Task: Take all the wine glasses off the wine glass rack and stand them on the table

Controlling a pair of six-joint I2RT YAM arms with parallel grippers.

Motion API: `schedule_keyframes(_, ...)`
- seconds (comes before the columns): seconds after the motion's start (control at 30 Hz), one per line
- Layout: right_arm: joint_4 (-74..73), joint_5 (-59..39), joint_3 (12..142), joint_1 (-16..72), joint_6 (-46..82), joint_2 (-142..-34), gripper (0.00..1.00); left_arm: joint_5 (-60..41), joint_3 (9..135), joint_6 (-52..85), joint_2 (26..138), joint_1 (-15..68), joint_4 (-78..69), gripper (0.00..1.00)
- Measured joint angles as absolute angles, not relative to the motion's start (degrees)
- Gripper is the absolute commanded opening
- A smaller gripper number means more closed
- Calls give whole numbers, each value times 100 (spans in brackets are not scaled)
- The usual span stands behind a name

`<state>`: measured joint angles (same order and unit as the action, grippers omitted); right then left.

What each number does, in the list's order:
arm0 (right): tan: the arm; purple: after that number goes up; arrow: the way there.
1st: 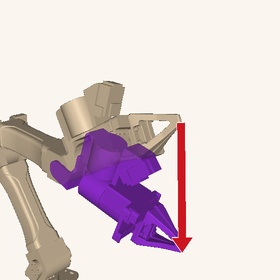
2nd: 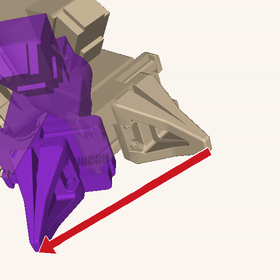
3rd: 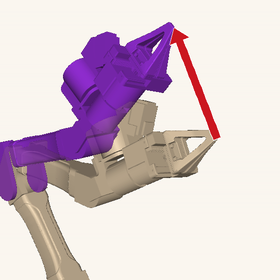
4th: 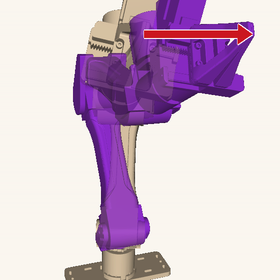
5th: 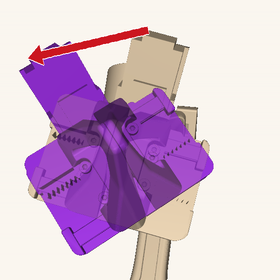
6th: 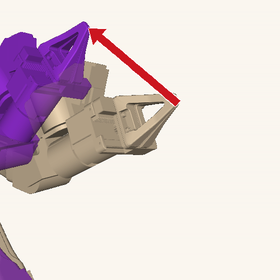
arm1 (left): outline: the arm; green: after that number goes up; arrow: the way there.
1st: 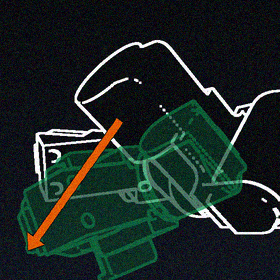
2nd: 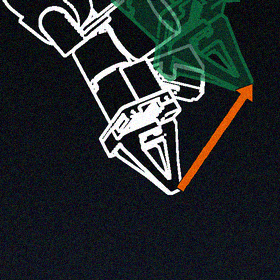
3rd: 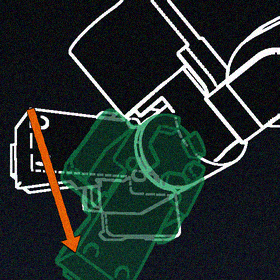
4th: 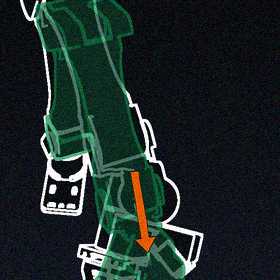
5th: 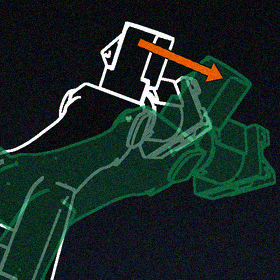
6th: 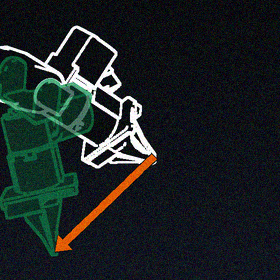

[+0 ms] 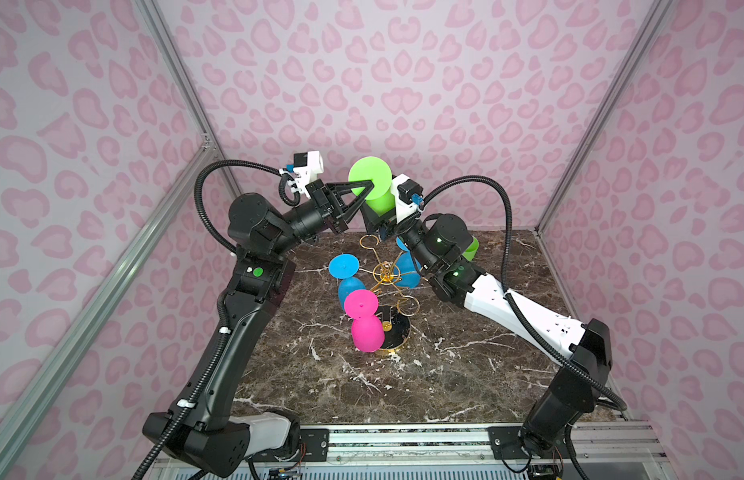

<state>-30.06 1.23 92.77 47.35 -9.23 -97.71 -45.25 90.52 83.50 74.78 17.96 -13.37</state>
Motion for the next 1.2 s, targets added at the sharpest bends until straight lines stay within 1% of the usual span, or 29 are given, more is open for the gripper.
schedule_keyframes(0.5, -2921, 145, 9096, 4742, -1011, -9627, 80, -4606, 9087, 8479, 7498, 1789, -1332, 3)
schedule_keyframes(0.57, -2886, 145, 9080, 4751, -1017, -9605, 79, -4609, 9087, 8495, 7498, 1789, -1332, 6)
schedule_keyframes(0.67, -2838, 141, 9032, 4751, -1020, -9553, 77, -4611, 9087, 8495, 7498, 1789, -1332, 17)
schedule_keyframes(0.8, -2755, 152, 8919, 4751, -862, -9411, 75, -4560, 9087, 8473, 7489, 1774, -1372, 44)
schedule_keyframes(0.83, -2755, 169, 8890, 4748, -829, -9360, 75, -4550, 9085, 8475, 7481, 1776, -1369, 49)
schedule_keyframes(0.93, -2705, 217, 8816, 4744, -727, -9174, 74, -4484, 9074, 8420, 7417, 1780, -1365, 57)
schedule_keyframes(1.03, -2381, 298, 8823, 4722, -558, -8934, 72, -4397, 9037, 8248, 7277, 1772, -1356, 62)
schedule_keyframes(1.2, -1334, 364, 8965, 4565, -207, -8379, 68, -4206, 8796, 7671, 6947, 1763, -1334, 66)
